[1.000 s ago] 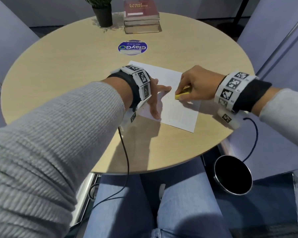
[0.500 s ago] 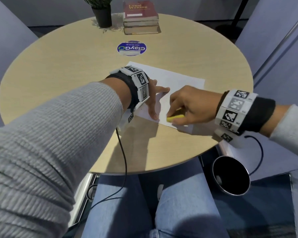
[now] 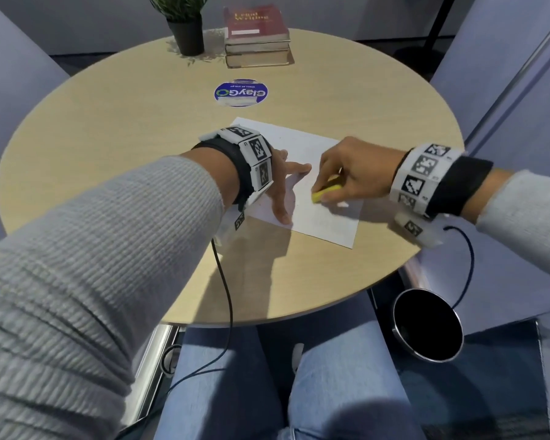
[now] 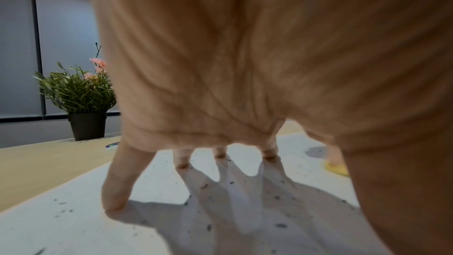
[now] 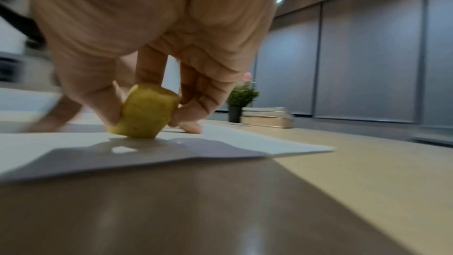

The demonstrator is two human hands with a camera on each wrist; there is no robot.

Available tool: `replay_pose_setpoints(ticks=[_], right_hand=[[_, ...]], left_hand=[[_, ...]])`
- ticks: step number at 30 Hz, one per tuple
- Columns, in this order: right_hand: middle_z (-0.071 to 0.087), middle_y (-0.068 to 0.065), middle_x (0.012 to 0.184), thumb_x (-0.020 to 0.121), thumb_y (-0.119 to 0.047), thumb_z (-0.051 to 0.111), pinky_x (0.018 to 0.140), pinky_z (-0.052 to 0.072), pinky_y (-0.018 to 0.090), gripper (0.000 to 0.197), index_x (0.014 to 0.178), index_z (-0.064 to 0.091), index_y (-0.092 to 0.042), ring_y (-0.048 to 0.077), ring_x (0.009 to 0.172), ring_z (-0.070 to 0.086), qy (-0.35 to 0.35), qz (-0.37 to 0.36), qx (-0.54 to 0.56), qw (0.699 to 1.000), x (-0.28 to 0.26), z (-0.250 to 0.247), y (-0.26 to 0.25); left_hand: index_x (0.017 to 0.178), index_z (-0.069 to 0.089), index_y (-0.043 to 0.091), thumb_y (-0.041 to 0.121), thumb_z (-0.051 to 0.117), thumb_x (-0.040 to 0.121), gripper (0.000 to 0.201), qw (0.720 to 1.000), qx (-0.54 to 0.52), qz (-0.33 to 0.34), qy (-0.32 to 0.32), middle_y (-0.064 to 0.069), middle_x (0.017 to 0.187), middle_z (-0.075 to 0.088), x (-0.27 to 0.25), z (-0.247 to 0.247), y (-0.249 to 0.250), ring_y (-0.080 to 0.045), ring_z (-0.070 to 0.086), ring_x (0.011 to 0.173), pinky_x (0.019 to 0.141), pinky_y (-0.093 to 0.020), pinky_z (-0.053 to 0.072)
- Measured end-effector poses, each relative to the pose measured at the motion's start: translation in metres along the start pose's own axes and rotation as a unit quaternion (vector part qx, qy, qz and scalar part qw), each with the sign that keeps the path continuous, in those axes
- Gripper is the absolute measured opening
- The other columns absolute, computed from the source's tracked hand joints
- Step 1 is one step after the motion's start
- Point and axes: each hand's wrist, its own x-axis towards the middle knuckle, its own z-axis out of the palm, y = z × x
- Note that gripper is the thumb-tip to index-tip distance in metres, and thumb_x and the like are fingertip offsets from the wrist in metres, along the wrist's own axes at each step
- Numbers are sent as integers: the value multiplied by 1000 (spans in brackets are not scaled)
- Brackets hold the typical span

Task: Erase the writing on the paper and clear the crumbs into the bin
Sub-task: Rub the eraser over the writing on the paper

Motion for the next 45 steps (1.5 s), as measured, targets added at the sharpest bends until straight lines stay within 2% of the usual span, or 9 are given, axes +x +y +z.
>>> replay_pose_setpoints(ticks=[3,13,18,24,28,34,37,40,45], right_hand=[[71,-1,82,77,-33,75,72,54,38,17,91,78,-23,14,74,62,30,64,-13,997,11,-9,23],[72,3,83,77,-27,74,73,56,39,14,88,78,-19,19,76,65,56,81,16,995,26,-5,31],[70,8,81,76,-28,74,71,54,41,17,88,78,-18,24,78,63,60,85,16,994,26,-7,27],[72,3,77,75,-28,78,65,50,28,15,85,78,-18,16,69,62,-12,13,52,999,10,6,0],[71,10,79,76,-28,75,65,50,34,15,86,78,-17,24,72,61,49,83,26,995,20,-11,24],[71,0,78,76,-29,76,64,49,26,17,86,78,-16,15,69,62,-17,-10,35,999,7,9,-2],[71,9,79,76,-29,76,65,50,33,16,86,78,-17,24,71,62,23,38,40,998,18,-3,16],[71,9,78,76,-28,75,62,48,29,15,84,78,-16,22,69,61,50,52,9,997,25,-4,22],[69,-1,72,77,-28,75,60,48,25,15,84,78,-15,16,62,61,-41,-67,34,996,4,16,-19]], left_hand=[[147,-10,44,61,73,66,117,1000,11,-9,-13,-5,158,-4,-1,-2,0,-26,-1,146,113,-49,12],[149,-4,42,62,77,60,121,1000,-6,16,10,-3,158,0,14,-16,-11,-23,1,146,114,-47,10],[144,-12,49,72,73,54,126,1000,25,-6,-1,0,159,-10,24,-13,-9,-24,-4,146,114,-52,9],[148,-6,42,65,77,55,127,1000,3,1,5,-2,159,-10,24,-11,-10,-24,-5,146,115,-51,8],[146,-7,48,61,79,54,127,1000,-16,-10,0,0,158,-13,27,-9,-8,-23,-9,146,116,-52,5],[146,-12,45,65,75,58,126,1000,23,-10,-2,-3,158,-13,31,-11,-8,-27,-7,146,114,-52,7],[146,-10,46,64,77,56,126,1000,11,-12,3,-4,158,-13,33,-7,-6,-27,-8,146,115,-52,4],[146,-11,46,65,74,60,122,1000,13,-15,-5,-2,158,-14,30,-10,-7,-25,-8,146,113,-52,6],[152,5,31,47,83,60,121,998,-41,41,18,-10,159,-4,28,-11,-11,-30,1,146,116,-49,10]])
